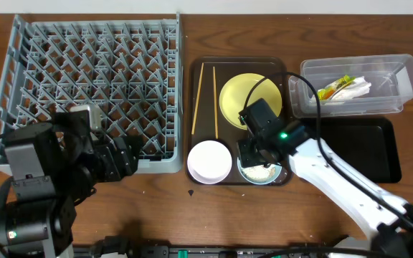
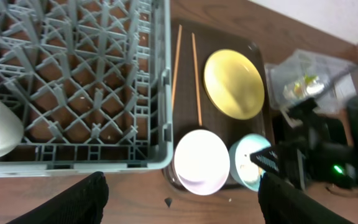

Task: Sort waste into correct bins and load items into the dishwasher
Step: 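Grasp the rim of the blue rice bowl with the right gripper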

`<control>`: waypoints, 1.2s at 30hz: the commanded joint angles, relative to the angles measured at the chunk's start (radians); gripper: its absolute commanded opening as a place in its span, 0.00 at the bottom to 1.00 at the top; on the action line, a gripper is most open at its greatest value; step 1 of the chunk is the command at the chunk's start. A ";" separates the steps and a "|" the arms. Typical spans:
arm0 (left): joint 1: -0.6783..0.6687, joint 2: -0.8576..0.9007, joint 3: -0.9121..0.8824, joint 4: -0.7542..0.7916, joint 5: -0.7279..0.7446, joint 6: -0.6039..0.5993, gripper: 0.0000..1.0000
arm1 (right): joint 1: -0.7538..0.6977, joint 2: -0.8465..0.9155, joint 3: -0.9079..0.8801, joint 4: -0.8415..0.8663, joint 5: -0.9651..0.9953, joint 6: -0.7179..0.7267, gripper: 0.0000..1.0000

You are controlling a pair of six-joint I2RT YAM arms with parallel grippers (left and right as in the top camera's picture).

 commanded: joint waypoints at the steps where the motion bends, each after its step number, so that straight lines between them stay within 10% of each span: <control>1: -0.026 0.003 0.013 -0.007 0.009 0.026 0.78 | 0.015 0.081 0.003 -0.004 -0.006 0.118 0.37; 26: -0.026 0.024 0.010 -0.048 0.009 0.026 0.78 | -0.025 0.154 0.075 0.032 -0.028 0.300 0.40; 36: -0.026 0.027 0.009 -0.063 0.009 0.026 0.78 | 0.005 0.243 0.065 0.040 0.072 0.360 0.05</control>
